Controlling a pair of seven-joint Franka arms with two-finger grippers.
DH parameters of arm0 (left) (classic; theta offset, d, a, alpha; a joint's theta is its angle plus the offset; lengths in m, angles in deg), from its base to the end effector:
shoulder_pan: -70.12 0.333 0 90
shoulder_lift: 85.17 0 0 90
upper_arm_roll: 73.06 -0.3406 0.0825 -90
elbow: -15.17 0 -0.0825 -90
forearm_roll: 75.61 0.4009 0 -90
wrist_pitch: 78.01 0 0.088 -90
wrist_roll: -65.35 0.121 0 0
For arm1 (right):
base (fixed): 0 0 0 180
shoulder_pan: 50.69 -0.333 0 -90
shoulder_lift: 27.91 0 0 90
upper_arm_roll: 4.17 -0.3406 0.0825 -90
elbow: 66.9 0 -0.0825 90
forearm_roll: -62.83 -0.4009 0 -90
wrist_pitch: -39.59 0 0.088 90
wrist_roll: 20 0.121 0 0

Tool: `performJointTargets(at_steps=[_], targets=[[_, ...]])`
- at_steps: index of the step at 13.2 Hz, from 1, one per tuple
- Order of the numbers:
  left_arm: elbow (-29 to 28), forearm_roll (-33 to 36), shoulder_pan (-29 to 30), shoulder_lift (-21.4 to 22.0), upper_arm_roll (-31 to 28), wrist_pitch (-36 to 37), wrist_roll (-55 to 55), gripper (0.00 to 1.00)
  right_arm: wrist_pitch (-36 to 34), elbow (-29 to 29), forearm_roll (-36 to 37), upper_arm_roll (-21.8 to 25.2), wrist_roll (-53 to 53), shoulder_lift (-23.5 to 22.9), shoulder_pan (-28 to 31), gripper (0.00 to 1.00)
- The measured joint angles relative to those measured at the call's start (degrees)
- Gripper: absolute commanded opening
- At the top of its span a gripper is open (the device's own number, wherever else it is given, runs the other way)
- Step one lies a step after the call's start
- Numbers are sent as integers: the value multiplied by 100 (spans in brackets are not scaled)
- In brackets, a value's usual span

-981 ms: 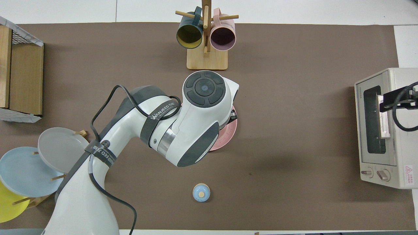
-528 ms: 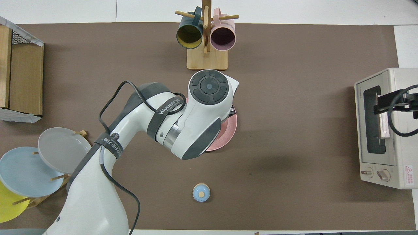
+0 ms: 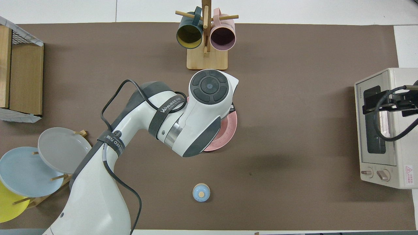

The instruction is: Organize tableware

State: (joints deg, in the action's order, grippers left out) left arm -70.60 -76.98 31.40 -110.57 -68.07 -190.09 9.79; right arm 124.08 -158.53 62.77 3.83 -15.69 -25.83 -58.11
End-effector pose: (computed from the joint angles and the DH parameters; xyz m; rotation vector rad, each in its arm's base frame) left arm 0.5212 -0.4881 0.4189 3.0699 0.3458 -0.0526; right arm 0.5474 -0.0069 0.6335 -3.1325 0.1332 0.1393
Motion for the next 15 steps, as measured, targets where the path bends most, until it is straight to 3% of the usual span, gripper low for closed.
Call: performJointTargets(at_steps=[3, 4, 5, 11, 15], targets=[[-39, 6, -1, -55, 1, -179, 0, 52, 143, 0, 0, -12, 0, 0, 98, 100], [-44, 8, -1, -69, 1, -194, 0, 67, 143, 1, 0, -16, -4, 0, 136, 100], [-44, 9, -1, -74, 1, -196, 0, 100, 143, 1, 0, -50, -5, 0, 166, 100], [17, 17, 43, 41, -40, -45, 34, 100, 120, 2, 0, -306, -5, 0, 487, 100], [66, 16, 567, 661, -66, 763, 705, 100, 113, 1, 0, -351, -5, 0, 550, 100]])
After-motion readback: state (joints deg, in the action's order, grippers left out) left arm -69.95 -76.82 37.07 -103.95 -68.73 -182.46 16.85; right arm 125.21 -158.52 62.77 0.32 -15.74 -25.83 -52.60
